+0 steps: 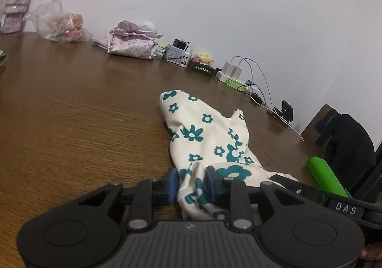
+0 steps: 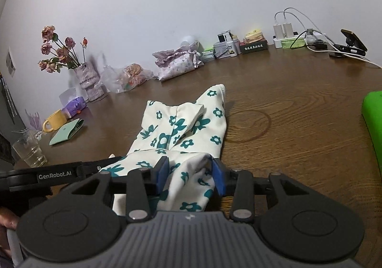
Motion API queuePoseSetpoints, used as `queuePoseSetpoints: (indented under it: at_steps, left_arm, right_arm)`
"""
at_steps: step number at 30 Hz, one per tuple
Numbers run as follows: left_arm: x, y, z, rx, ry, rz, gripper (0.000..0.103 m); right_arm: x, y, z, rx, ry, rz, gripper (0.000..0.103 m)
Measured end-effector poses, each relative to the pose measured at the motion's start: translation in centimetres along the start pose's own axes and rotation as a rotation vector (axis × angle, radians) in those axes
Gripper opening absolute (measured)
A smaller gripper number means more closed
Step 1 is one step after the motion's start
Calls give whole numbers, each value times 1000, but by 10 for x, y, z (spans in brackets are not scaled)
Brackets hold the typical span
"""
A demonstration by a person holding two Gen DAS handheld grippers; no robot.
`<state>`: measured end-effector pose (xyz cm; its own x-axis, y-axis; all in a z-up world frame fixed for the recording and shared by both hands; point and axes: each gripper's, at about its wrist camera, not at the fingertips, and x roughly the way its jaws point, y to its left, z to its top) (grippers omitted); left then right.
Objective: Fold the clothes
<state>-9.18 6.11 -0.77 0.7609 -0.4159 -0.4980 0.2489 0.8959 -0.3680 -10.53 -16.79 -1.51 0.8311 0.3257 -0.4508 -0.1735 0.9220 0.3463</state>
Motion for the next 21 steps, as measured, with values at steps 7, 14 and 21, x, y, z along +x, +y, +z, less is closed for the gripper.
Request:
queuePoseSetpoints:
  at_steps: [7,14,21]
  left_arm:
    - [-1,-4,1,-5,-4,18,26]
    - [-7,-6,3,-6,-21,29,33]
    - [-41,4,10,-55,-184,-5,57]
  right_arm:
    - [1,-6,-3,23,3,3,46]
    - [1,-12,-4,48,-2,18,50]
    - [-30,-15,13,38,-128,18,53]
